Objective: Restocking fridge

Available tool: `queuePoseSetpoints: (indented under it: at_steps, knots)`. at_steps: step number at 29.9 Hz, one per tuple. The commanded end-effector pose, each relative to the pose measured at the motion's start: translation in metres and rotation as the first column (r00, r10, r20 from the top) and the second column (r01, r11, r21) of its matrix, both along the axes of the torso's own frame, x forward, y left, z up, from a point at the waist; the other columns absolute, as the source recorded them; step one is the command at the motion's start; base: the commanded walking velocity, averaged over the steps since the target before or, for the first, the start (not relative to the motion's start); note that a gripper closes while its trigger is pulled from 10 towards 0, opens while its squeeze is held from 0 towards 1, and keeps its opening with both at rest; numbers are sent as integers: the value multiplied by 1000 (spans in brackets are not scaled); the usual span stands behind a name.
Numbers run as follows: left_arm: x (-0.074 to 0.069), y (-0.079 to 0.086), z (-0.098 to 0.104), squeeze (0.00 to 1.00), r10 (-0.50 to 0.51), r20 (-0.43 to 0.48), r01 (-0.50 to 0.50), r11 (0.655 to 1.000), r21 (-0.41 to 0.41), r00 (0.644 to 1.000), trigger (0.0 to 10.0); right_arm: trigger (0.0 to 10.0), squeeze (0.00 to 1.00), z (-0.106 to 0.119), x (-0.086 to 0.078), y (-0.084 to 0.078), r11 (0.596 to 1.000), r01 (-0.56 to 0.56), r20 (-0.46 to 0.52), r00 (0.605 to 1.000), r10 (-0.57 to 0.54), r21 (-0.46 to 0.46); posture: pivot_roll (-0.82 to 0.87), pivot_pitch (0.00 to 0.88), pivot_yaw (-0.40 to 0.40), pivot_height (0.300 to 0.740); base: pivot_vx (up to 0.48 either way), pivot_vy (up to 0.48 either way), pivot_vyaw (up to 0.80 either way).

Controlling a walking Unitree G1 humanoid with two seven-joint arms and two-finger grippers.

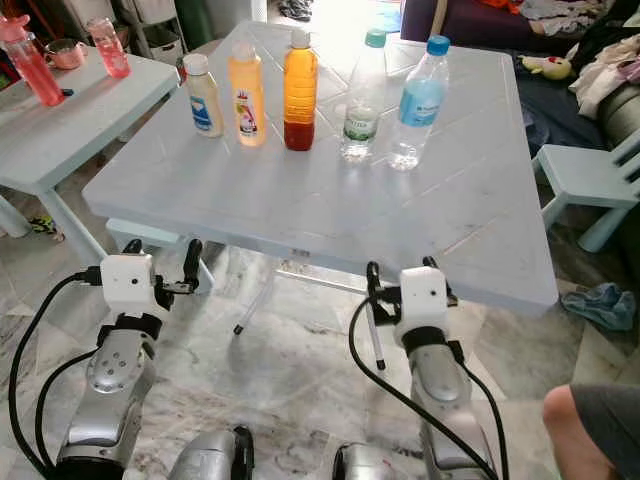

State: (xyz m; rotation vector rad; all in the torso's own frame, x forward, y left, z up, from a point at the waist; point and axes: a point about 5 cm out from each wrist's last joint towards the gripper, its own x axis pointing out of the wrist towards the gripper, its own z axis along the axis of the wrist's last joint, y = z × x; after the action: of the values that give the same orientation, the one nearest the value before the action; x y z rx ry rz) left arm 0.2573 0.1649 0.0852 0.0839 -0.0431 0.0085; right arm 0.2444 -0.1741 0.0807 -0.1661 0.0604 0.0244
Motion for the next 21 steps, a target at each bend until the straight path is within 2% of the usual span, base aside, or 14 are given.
queuePoseSetpoints:
  at_steps: [1, 6, 13, 16, 21]
  knots:
    - [-3, 6, 2, 0, 7, 11, -7, 1000, 9, 1000, 10000, 10000, 0, 11, 4, -4, 1000, 30, 48, 998, -30, -3, 76, 22, 27, 740, 0, 0, 0]
    - [-3, 8, 3, 0, 3, 16, -3, 1000, 12, 1000, 10000, 10000, 0, 24, 17, -5, 998, 67, 110, 992, -67, 1, 71, 2, 50, 740, 0, 0, 0]
    - [13, -10, 7, 0, -51, 43, 52, 999, -6, 998, 10000, 10000, 0, 29, 35, 13, 999, 32, 152, 988, -33, 8, 65, 0, 51, 740, 0, 0, 0]
    - [18, -15, 7, 0, -59, 45, 60, 998, -9, 997, 10000, 10000, 0, 28, 39, 12, 999, 32, 150, 988, -33, 7, 63, 0, 44, 740, 0, 0, 0]
    - [18, -12, 4, 0, -52, 42, 52, 999, -7, 998, 10000, 10000, 0, 28, 41, 11, 1000, 30, 152, 988, -30, 1, 66, 0, 37, 740, 0, 0, 0]
